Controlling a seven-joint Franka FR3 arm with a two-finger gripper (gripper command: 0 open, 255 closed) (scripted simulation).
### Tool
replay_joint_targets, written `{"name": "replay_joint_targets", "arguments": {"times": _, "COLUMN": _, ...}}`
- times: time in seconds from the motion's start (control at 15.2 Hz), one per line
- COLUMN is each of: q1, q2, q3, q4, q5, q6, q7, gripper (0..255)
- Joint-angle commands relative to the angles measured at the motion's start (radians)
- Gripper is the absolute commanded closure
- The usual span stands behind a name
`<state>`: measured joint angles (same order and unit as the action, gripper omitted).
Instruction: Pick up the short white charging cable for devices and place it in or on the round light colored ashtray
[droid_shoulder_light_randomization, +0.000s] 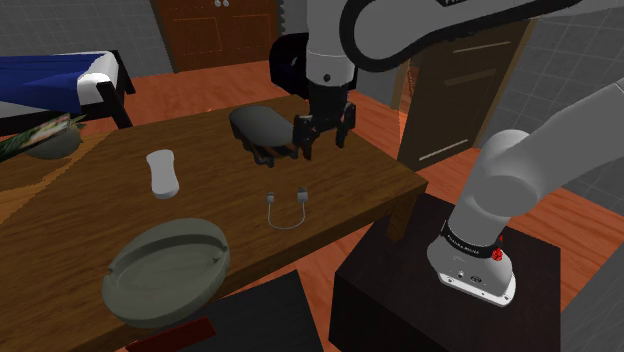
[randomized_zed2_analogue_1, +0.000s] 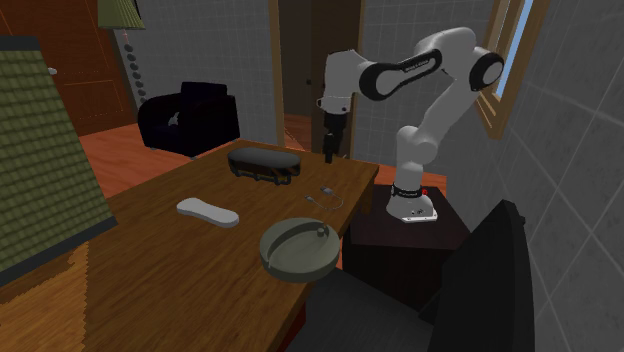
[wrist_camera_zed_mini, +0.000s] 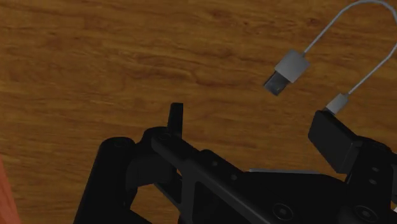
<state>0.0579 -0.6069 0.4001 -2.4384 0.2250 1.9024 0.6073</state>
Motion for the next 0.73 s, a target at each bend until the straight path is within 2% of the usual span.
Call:
{"name": "replay_joint_targets", "arguments": {"times": 0.0, "q1": 0.000, "q2": 0.059, "q3": 0.052, "q4": 0.010, "q5": 0.012, "q6": 0.041, "q7": 0.060, "gripper": 0}}
{"name": "replay_joint_targets", "arguments": {"times": 0.26, "q1": -0.007, "q2": 0.181, "q3": 0.147, "q4": 0.037, "q5": 0.014, "q6": 0.118, "q7": 0.173, "gripper": 0}}
{"name": "replay_joint_targets", "arguments": {"times": 0.66, "q1": -0.010, "q2": 0.227, "q3": 0.176, "q4": -0.004, "q5": 0.011, "q6": 0.202, "q7": 0.193, "gripper": 0}}
